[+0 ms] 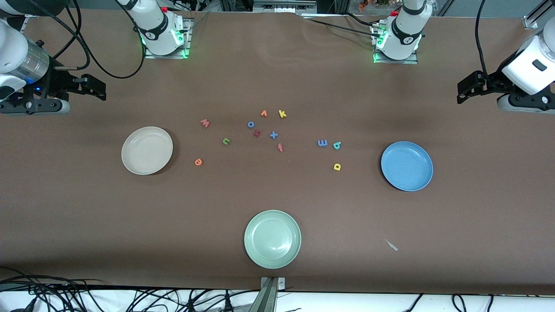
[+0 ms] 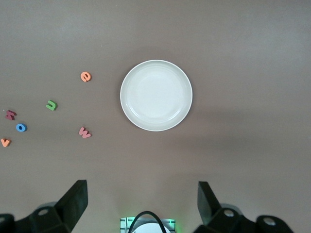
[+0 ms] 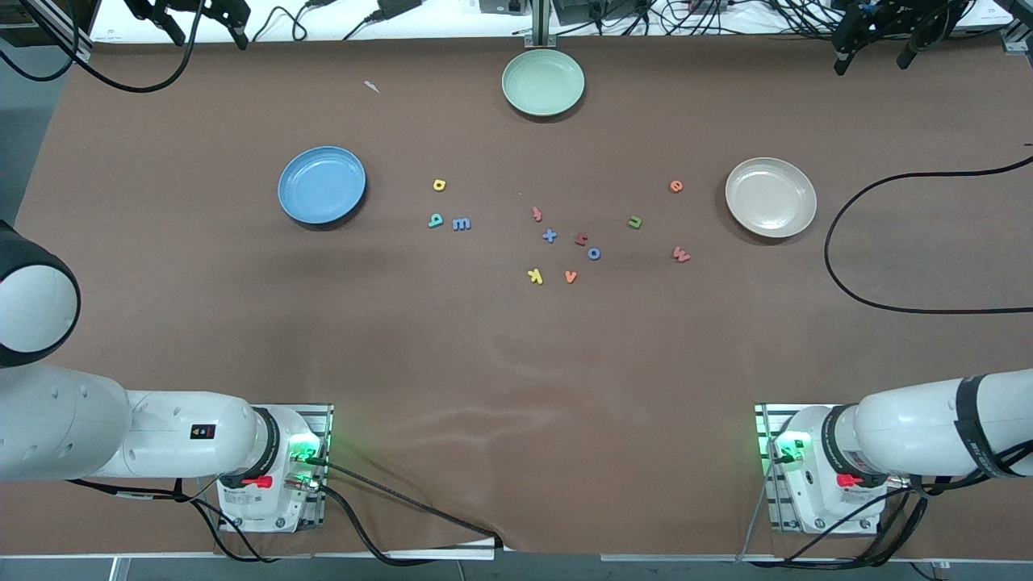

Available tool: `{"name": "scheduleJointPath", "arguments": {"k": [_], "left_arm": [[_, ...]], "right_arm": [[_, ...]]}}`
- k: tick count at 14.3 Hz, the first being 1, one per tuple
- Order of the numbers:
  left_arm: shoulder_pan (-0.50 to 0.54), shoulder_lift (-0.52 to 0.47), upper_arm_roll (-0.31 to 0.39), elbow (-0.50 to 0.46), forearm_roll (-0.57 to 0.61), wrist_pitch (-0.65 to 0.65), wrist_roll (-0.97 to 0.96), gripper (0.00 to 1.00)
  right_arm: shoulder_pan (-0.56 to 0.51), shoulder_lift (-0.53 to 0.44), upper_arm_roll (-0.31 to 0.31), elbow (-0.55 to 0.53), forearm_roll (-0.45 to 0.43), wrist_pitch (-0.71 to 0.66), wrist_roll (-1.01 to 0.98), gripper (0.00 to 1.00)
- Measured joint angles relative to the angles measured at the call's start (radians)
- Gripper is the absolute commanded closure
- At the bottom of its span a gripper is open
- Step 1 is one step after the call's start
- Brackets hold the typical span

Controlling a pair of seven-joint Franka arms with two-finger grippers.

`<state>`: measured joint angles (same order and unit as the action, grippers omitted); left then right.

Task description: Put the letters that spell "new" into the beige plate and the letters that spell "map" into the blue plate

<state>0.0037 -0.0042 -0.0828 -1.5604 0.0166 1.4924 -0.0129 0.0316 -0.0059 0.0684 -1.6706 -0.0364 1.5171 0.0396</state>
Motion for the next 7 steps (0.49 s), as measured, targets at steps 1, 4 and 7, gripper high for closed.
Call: {"name": "scheduleJointPath", "arguments": {"k": [1, 4, 7], "left_arm": [[0.001, -0.006, 0.001, -0.001, 0.000, -0.001, 0.000, 0.00], [0.032, -0.009, 0.005, -0.010, 0.000, -0.006, 0.025, 0.00], [0.046, -0.008, 0.004, -0.013, 0.000, -0.007, 0.045, 0.00]], "right_arm": [[0.000, 0.000, 0.000, 0.000, 0.000, 0.000, 0.000, 0.00], [0.000, 0.001, -0.001, 0.000, 0.000, -0.001, 0.000, 0.00], [0.000, 0.001, -0.005, 0.000, 0.000, -0.001, 0.000, 0.00]]}}
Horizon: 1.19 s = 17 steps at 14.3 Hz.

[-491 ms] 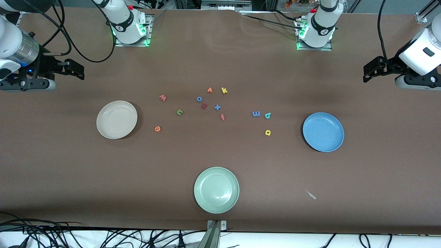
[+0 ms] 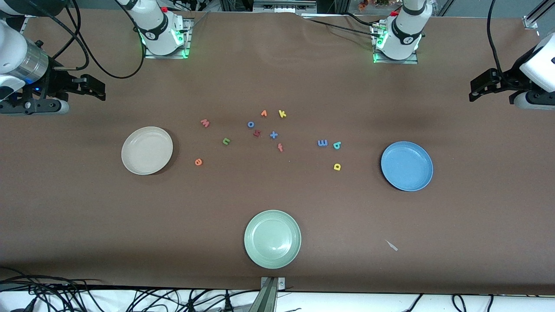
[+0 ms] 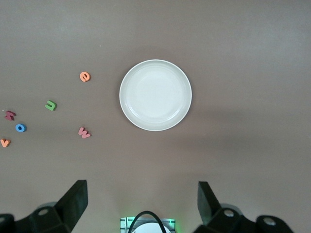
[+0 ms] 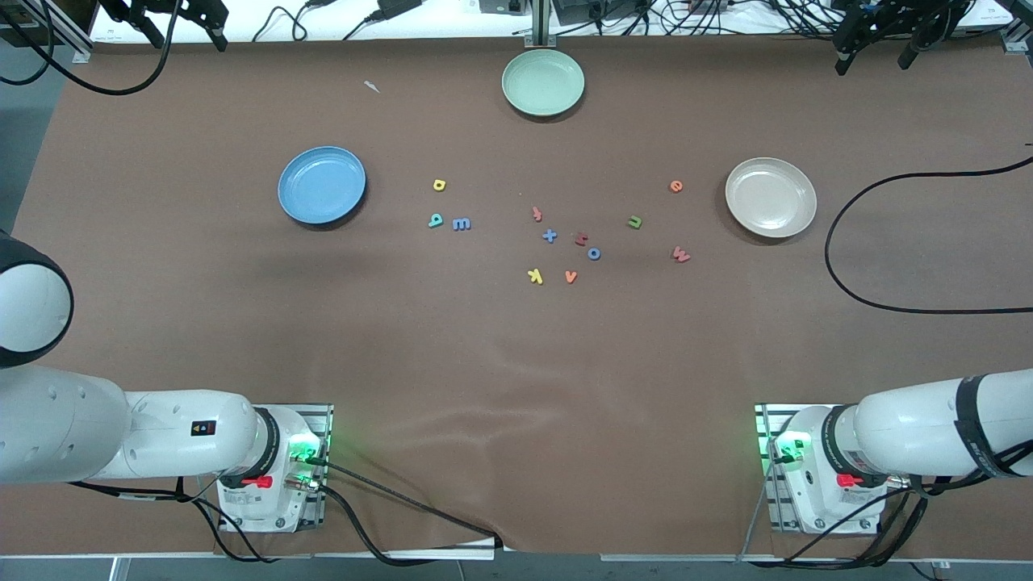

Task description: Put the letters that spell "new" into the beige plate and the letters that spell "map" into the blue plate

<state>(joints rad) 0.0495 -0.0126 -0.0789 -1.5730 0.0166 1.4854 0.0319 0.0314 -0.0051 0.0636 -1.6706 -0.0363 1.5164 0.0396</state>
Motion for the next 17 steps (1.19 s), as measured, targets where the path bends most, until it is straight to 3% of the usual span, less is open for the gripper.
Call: {"name": "scheduleJointPath", "arguments": {"k": [17], "left_arm": [[-0.006, 0.000, -0.024, 0.001, 0.000, -0.012, 0.000, 0.00]], "right_arm": [[0.000, 0.000, -0.001, 0.000, 0.000, 0.000, 0.000, 0.00]]}}
